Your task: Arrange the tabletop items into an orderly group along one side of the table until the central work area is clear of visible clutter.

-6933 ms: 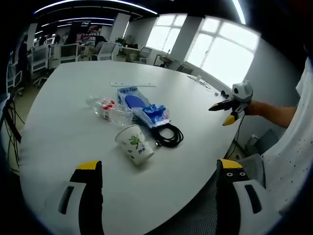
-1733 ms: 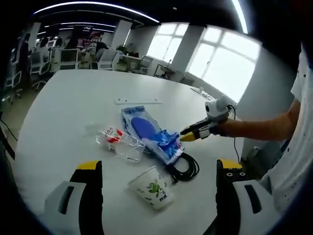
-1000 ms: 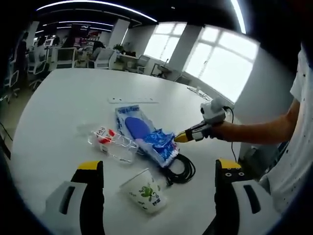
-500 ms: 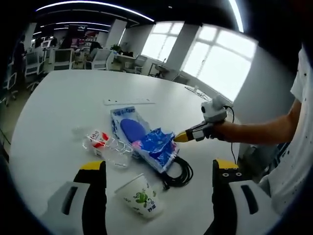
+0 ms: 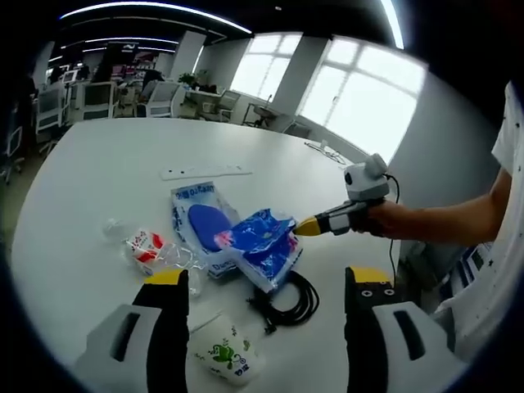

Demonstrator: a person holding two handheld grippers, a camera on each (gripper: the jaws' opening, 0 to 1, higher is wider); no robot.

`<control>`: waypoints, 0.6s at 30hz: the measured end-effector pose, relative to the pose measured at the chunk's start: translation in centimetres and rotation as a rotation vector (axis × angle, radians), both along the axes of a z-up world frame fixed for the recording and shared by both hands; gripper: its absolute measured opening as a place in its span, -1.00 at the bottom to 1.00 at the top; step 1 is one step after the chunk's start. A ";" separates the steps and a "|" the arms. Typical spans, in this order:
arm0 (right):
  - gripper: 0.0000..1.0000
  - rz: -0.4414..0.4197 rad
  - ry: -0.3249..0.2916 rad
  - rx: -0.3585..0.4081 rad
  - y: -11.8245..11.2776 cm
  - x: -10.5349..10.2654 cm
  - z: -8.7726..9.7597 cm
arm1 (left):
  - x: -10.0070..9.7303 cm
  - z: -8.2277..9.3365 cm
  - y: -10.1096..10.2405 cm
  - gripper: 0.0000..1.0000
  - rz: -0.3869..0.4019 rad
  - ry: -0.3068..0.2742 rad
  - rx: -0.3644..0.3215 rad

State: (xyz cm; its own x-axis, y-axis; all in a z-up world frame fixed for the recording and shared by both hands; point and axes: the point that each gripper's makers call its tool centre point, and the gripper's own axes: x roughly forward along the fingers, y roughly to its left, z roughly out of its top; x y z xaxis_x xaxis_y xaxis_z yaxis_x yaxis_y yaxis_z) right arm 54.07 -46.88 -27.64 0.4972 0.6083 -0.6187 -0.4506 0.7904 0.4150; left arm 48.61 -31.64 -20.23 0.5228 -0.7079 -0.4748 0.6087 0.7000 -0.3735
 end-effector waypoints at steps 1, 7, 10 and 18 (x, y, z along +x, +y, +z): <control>-1.00 -0.002 -0.004 0.002 -0.1 0.0 0.3 | 0.1 0.0 -0.3 0.57 -0.005 -0.002 0.000; -1.00 -0.019 -0.021 0.014 -0.4 0.1 1.4 | 1.1 0.4 -1.5 0.42 -0.013 -0.016 0.002; -1.00 -0.027 -0.030 0.020 -0.5 0.0 1.8 | 1.6 0.3 -2.3 0.27 -0.018 -0.021 -0.001; -1.00 -0.047 -0.047 0.034 -1.1 0.0 2.7 | 2.6 -1.1 -4.0 -0.08 -0.012 -0.003 0.017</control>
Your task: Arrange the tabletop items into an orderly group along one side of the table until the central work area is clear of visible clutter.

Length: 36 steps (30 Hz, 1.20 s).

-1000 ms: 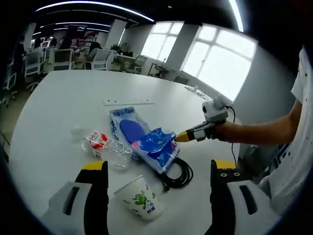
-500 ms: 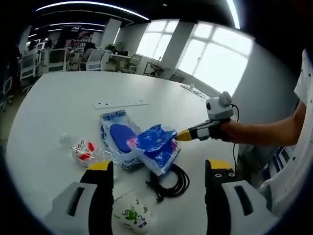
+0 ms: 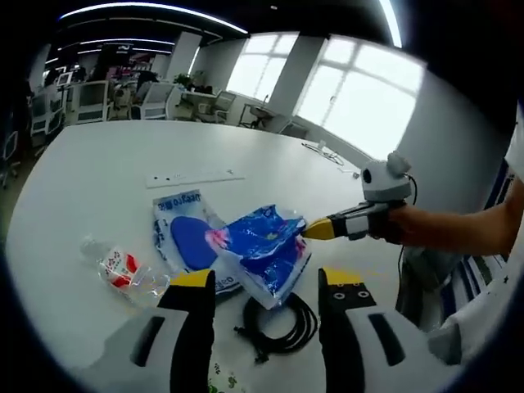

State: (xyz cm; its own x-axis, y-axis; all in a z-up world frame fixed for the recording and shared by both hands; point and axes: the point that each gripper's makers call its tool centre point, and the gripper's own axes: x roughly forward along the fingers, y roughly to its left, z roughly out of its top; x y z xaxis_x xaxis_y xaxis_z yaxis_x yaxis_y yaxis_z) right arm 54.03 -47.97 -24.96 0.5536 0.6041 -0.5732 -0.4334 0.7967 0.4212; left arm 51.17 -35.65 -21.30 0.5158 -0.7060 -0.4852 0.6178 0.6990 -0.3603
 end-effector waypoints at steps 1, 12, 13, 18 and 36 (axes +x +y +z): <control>-1.00 -0.004 -0.002 0.003 -0.1 0.0 0.2 | 0.0 -0.3 -0.3 -0.14 -0.002 0.006 0.007; -1.00 -0.036 -0.015 0.018 -1.4 -0.4 0.9 | 0.6 -1.2 -2.3 -0.65 0.006 0.036 0.008; -1.00 -0.039 -0.015 0.019 -1.6 -0.5 0.9 | 0.6 -1.3 -2.3 -0.75 0.001 0.034 0.020; -1.00 -0.050 -0.013 0.024 -2.4 -0.9 0.9 | 0.7 -1.7 -2.9 -0.84 0.001 0.038 0.035; -1.00 -0.124 -0.037 0.008 -7.5 -1.3 2.1 | 0.7 -0.7 -8.2 -1.00 -0.057 0.041 -0.002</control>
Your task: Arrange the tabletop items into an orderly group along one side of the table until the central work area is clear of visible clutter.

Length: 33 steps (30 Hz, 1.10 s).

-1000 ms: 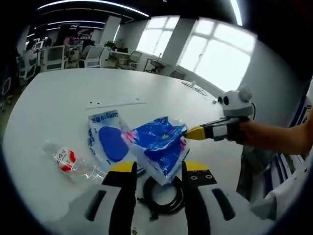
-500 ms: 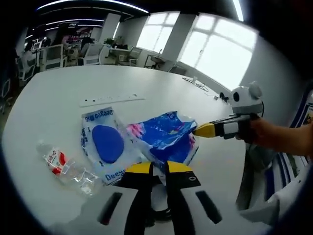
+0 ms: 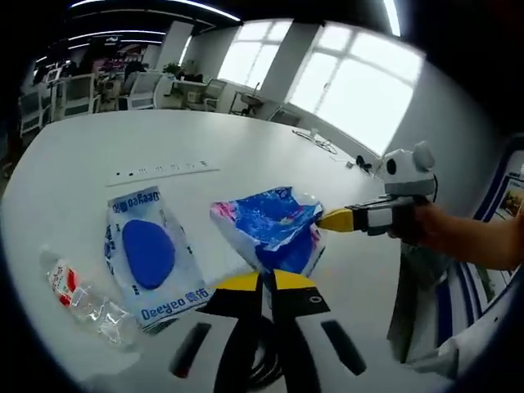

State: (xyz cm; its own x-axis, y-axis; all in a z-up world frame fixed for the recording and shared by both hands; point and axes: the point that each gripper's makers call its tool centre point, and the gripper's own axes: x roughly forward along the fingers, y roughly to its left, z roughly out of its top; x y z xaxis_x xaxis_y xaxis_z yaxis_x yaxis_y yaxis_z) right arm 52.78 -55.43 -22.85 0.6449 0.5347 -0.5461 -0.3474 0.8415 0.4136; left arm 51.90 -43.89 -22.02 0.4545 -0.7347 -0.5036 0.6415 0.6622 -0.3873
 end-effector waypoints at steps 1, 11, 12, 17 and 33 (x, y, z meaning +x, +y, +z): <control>-1.00 -0.002 0.000 0.000 -0.2 0.0 0.1 | 0.1 0.1 -0.2 -1.00 0.000 0.000 -0.002; -1.00 -0.036 -0.022 -0.025 -3.5 0.6 0.8 | 1.2 1.2 -3.8 -1.00 -0.013 -0.020 -0.023; -1.00 -0.041 -0.024 -0.029 -4.0 0.7 0.9 | 1.4 1.3 -4.4 -1.00 -0.014 -0.018 -0.024; -1.00 -0.062 -0.029 -0.053 -6.3 1.2 1.1 | 2.0 1.5 -6.8 -1.00 -0.039 -0.032 -0.018; -1.00 -0.100 -0.002 -0.119 -11.5 2.6 -0.7 | 3.7 -0.7 -12.0 -1.00 -0.063 0.014 -0.008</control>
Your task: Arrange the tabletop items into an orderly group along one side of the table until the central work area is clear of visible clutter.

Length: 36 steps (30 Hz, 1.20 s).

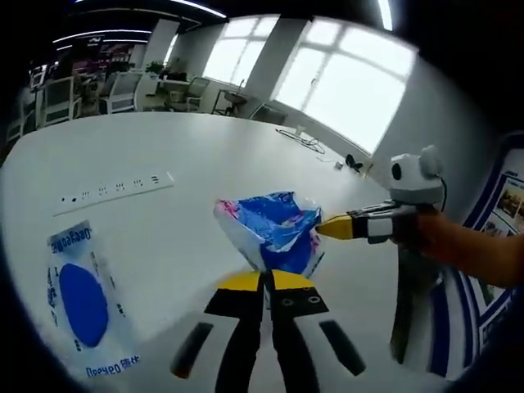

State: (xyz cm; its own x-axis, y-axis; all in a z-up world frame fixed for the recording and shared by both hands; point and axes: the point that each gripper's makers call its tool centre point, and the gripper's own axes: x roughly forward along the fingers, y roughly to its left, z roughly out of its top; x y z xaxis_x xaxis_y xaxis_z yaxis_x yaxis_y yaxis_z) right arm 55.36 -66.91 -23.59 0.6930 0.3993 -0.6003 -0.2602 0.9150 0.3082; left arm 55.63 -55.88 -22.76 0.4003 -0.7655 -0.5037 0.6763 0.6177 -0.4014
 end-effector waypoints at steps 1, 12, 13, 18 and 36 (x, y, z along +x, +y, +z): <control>-1.00 0.001 0.005 -0.005 -0.2 0.1 -0.2 | 0.1 -0.3 -0.2 -1.00 0.003 0.008 0.000; -1.00 0.004 0.061 -0.054 -2.7 1.2 -3.2 | 1.1 -3.6 -2.5 -1.00 0.017 0.091 0.005; -1.00 -0.001 0.065 -0.059 -3.0 1.3 -3.5 | 1.1 -3.9 -3.0 -1.00 0.014 0.096 0.003; -1.00 -0.023 0.081 -0.067 -4.4 1.4 -4.2 | 1.5 -5.0 -4.3 -1.00 0.018 0.121 0.000; -1.00 -0.039 0.119 -0.106 -6.3 1.9 -6.9 | 2.1 -8.0 -6.1 -1.00 0.054 0.211 -0.009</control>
